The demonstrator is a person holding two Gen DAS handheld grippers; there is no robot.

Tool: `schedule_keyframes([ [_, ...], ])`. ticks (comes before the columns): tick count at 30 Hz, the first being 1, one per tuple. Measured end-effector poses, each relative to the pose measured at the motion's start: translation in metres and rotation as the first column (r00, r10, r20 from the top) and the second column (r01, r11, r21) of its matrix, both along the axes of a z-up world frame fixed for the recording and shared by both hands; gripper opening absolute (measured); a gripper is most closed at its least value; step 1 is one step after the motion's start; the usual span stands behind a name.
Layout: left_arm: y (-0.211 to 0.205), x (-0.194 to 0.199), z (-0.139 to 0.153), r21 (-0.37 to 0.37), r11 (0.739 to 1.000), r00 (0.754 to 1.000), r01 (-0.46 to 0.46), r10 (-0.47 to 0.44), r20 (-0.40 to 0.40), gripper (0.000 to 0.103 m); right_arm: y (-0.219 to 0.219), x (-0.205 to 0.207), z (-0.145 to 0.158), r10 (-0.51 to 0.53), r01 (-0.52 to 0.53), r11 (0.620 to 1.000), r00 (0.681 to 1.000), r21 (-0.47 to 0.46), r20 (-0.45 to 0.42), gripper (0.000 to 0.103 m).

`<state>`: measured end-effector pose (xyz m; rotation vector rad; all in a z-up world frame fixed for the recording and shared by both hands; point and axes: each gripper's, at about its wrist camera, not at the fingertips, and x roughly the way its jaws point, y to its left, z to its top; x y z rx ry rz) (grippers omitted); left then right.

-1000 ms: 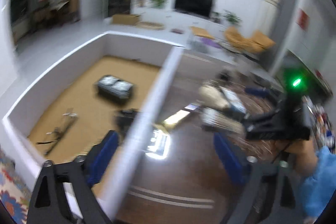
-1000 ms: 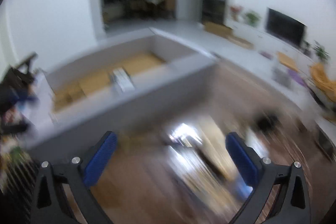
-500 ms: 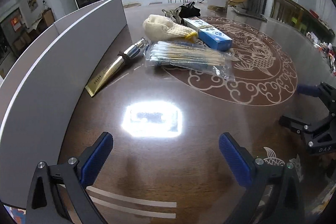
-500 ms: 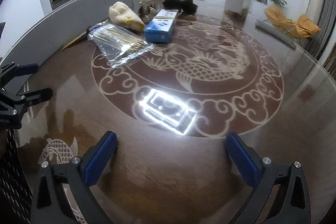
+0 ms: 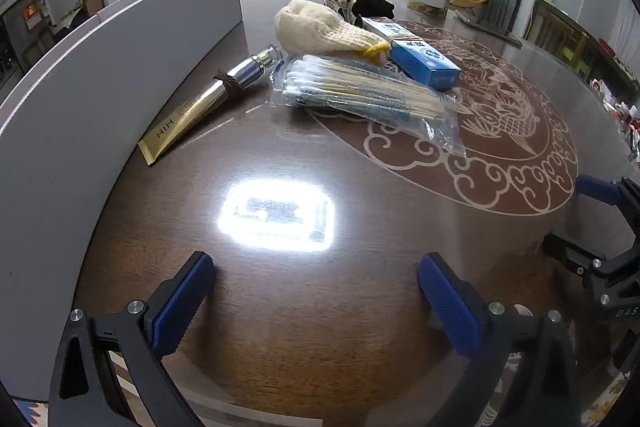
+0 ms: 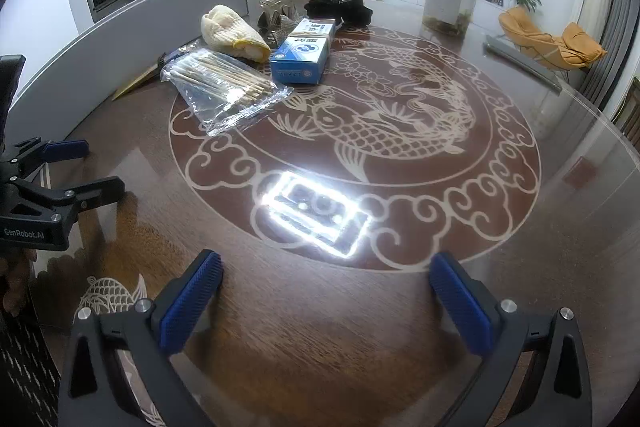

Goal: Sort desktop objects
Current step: 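Bring both tools back over the table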

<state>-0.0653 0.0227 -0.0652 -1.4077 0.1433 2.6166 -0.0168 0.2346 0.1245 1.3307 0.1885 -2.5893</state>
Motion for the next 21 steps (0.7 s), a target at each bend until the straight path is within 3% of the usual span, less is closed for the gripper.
schedule_keyframes([
  [21,0.0006,-0.0006,-0.0004,0.0,1.0,1.0,-0.001,0.001,-0.001,0.103,0.0022,0.0001,-0.0006,0.0,0.0,1.0,1.0,0.0,0.0,0.103],
])
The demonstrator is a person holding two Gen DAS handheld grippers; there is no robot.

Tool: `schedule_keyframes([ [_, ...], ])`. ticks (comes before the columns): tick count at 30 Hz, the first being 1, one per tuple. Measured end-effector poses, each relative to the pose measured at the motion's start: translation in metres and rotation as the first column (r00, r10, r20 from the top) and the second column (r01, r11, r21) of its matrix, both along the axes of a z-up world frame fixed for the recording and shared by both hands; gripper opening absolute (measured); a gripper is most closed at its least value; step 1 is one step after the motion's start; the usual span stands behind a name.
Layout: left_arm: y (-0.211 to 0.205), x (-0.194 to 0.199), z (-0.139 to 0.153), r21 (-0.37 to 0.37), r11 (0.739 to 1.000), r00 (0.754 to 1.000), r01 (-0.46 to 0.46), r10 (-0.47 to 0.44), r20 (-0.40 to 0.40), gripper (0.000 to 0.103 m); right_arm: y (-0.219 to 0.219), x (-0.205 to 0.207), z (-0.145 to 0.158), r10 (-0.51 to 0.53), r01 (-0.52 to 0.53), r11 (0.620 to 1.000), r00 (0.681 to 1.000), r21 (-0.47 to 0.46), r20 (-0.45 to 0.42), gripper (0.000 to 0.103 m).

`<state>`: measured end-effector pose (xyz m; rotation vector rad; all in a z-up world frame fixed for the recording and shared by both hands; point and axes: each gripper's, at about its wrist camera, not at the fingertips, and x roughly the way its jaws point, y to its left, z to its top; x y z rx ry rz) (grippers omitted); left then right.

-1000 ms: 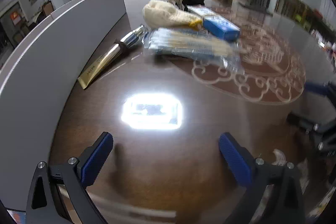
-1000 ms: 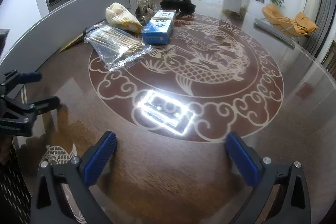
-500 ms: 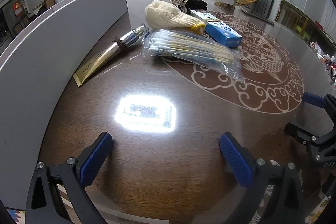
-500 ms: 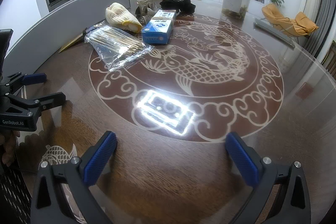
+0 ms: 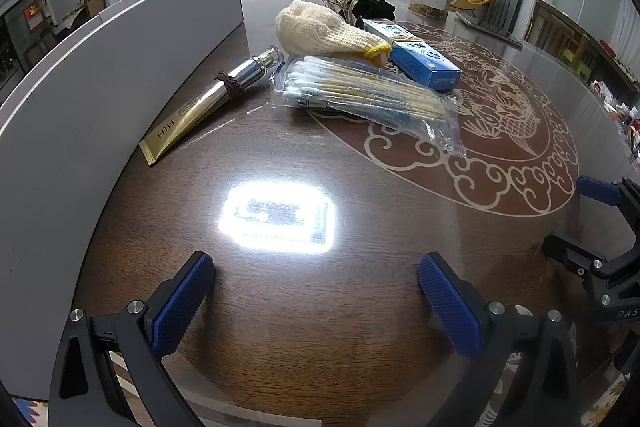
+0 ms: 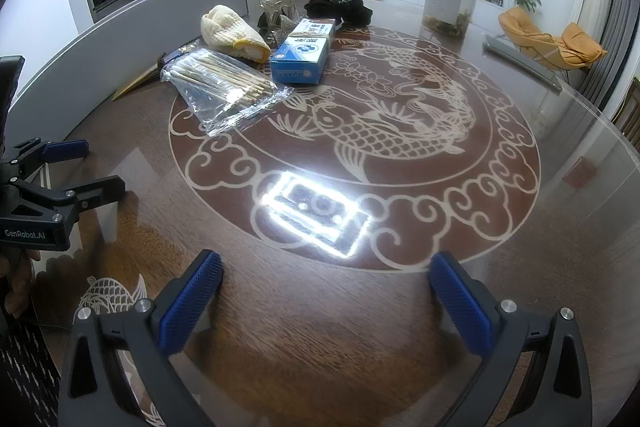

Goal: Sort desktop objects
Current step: 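Bring both tools back over the table, then grasp the cotton swab bag with the right tool while the left tool grasps the gold tube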

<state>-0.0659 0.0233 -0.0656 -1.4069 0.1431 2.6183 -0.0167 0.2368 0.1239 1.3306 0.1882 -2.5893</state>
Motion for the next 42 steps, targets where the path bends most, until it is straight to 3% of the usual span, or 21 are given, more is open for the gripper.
schedule_keyframes([
  [7,-0.003,0.0,0.001,-0.005,1.0,1.0,-0.008,0.008,0.02,0.103,0.0,0.0,0.0,0.0,0.0,1.0,1.0,0.0,0.0,0.103],
  [14,-0.02,-0.001,0.002,-0.002,0.994,0.994,-0.106,0.106,0.016,0.103,0.0,0.0,0.0,0.0,0.0,1.0,1.0,0.0,0.0,0.103],
  [26,-0.019,-0.003,0.0,-0.004,0.994,0.994,-0.106,0.106,0.012,0.103,-0.001,-0.002,-0.001,0.003,-0.003,1.0,1.0,-0.006,0.001,0.103],
  [29,-0.021,-0.001,0.0,-0.004,0.994,0.993,-0.114,0.114,0.023,0.103,-0.011,-0.018,0.002,0.092,-0.091,0.995,0.995,-0.031,0.029,0.102],
  [31,-0.025,0.002,0.0,-0.004,0.992,0.991,-0.128,0.128,0.029,0.103,-0.023,-0.039,0.012,0.146,-0.139,0.984,0.988,-0.112,0.053,0.094],
  [33,-0.029,0.002,0.0,-0.004,0.988,0.987,-0.155,0.155,0.033,0.103,-0.044,-0.059,0.032,0.198,-0.197,0.969,0.98,-0.153,-0.003,0.093],
  [35,-0.036,0.001,0.001,0.019,0.983,0.983,-0.182,0.181,0.034,0.103,-0.074,-0.077,0.04,0.288,-0.29,0.95,0.957,-0.115,-0.033,0.093],
  [39,-0.048,0.002,0.004,0.091,0.975,0.979,-0.202,0.2,0.038,0.103,-0.127,-0.106,0.029,0.431,-0.431,0.902,0.902,0.021,0.001,0.093],
  [42,-0.053,0.003,0.005,0.125,0.97,0.978,-0.211,0.208,0.036,0.103,-0.147,-0.128,0.014,0.454,-0.458,0.887,0.889,0.062,0.058,0.093],
])
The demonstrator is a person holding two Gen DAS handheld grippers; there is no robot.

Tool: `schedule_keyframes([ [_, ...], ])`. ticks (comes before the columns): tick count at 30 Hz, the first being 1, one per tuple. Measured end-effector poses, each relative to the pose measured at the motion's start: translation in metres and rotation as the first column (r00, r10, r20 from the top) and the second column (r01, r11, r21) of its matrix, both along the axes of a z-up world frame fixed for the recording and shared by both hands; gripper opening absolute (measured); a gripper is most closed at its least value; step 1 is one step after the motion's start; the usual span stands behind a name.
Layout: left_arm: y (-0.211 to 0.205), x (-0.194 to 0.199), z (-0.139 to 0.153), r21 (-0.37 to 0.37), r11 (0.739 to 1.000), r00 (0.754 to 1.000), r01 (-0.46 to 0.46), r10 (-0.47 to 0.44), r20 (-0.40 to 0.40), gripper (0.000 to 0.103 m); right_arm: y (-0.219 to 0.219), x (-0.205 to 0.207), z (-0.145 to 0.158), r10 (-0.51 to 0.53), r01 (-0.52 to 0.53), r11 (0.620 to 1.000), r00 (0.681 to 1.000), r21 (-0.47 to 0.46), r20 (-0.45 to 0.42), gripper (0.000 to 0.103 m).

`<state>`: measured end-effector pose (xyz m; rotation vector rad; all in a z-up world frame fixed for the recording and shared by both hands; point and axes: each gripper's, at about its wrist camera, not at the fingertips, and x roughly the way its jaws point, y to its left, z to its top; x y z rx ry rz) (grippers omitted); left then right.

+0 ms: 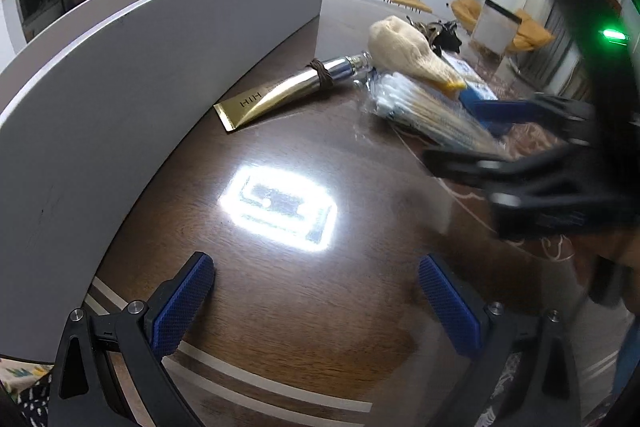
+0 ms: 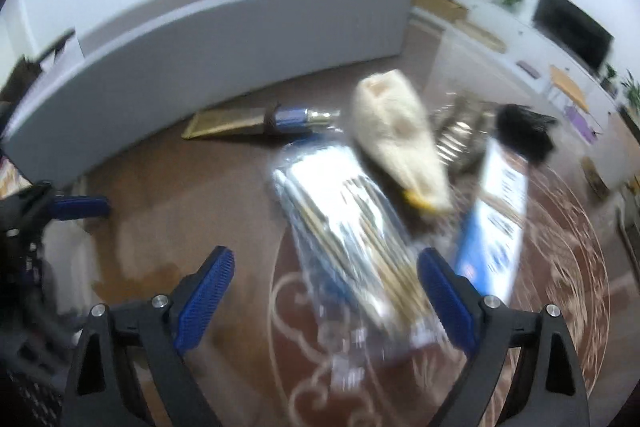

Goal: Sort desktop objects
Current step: 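Grasp the cotton swab bag with the right tool while the left tool grasps the gold tube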

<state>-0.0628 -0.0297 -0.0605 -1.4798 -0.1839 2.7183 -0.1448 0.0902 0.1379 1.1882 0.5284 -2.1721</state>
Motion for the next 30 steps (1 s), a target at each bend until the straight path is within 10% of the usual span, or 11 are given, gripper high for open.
schedule_keyframes([
  [3,-0.001,-0.001,-0.001,0.012,1.0,1.0,-0.003,0.003,-0.003,0.103,-0.005,-0.015,-0.007,-0.016,0.016,1.0,1.0,0.005,0.018,0.092],
  [8,0.005,-0.003,-0.002,-0.019,1.0,1.0,0.007,-0.007,-0.001,0.103,0.01,-0.005,-0.005,-0.077,0.077,0.995,0.997,-0.056,0.009,0.051],
  [18,0.032,0.001,0.0,-0.094,0.986,0.99,0.14,-0.14,0.005,0.103,0.115,0.108,-0.008,-0.339,0.333,0.937,0.94,-0.108,-0.041,0.055],
  [23,0.056,-0.042,0.017,-0.324,0.898,0.951,0.297,-0.309,0.013,0.103,0.126,0.13,-0.006,-0.364,0.355,0.927,0.93,-0.121,-0.057,0.057],
  [30,0.07,-0.112,0.018,-0.407,0.811,0.896,0.419,-0.441,0.045,0.103,0.127,0.129,-0.007,-0.368,0.36,0.925,0.928,-0.124,-0.053,0.059],
])
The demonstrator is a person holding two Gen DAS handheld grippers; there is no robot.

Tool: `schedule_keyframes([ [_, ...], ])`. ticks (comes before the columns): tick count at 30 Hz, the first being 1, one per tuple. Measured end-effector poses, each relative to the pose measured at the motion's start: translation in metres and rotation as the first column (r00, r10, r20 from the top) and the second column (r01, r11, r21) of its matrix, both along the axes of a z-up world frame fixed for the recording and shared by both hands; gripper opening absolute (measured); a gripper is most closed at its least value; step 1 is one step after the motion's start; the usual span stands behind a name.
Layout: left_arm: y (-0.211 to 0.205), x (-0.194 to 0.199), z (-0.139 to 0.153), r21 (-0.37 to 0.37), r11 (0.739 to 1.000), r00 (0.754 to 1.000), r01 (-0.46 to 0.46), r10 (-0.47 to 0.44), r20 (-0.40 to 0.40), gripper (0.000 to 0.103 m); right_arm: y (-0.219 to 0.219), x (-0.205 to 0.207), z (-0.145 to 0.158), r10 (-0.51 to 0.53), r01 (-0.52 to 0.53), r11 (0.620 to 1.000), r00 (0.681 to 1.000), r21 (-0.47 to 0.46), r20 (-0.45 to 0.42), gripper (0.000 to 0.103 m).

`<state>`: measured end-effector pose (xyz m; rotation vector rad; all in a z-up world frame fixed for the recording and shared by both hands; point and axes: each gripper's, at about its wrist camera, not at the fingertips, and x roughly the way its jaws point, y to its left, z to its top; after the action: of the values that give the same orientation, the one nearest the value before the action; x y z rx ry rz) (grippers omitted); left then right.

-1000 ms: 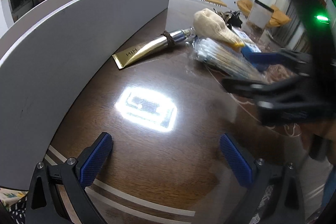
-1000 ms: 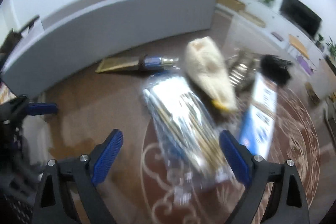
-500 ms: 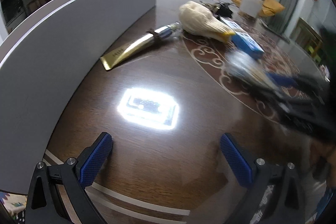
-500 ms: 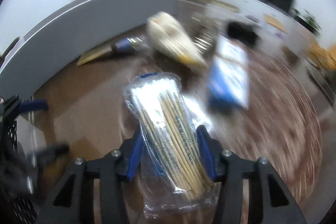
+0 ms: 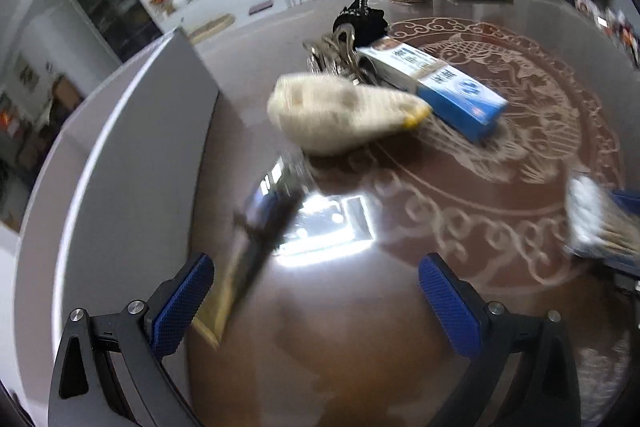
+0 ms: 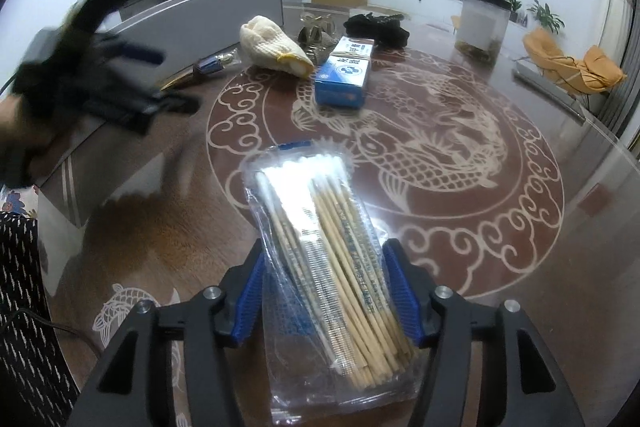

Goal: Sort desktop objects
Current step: 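Grasp the cotton swab bag with the right tool while the left tool grasps the gold tube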

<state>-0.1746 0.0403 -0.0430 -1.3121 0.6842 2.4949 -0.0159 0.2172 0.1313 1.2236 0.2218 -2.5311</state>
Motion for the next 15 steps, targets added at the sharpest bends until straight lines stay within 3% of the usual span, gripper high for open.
schedule_keyframes([
  [4,-0.002,-0.029,-0.012,0.009,1.0,0.999,0.003,-0.004,0.043,0.103,0.0,0.0,0.0,0.0,0.0,1.0,1.0,-0.001,0.0,0.059],
  [7,-0.012,-0.042,-0.015,0.117,0.993,0.996,-0.019,0.008,0.093,0.103,0.0,0.0,0.0,0.0,0.0,1.0,1.0,-0.001,0.001,0.059],
  [10,-0.03,-0.054,-0.021,0.242,0.965,0.981,-0.1,0.055,0.187,0.103,0.001,0.0,-0.001,0.0,0.0,1.0,1.0,-0.001,0.0,0.059],
  [13,-0.03,-0.044,-0.022,0.245,0.966,0.988,-0.083,0.047,0.15,0.103,0.0,0.0,0.0,0.001,-0.001,1.0,1.0,0.0,0.0,0.059],
  [15,-0.027,-0.034,-0.02,0.257,0.963,0.991,-0.077,0.046,0.126,0.086,0.0,0.001,-0.001,0.001,-0.001,1.0,1.0,0.0,0.001,0.059],
])
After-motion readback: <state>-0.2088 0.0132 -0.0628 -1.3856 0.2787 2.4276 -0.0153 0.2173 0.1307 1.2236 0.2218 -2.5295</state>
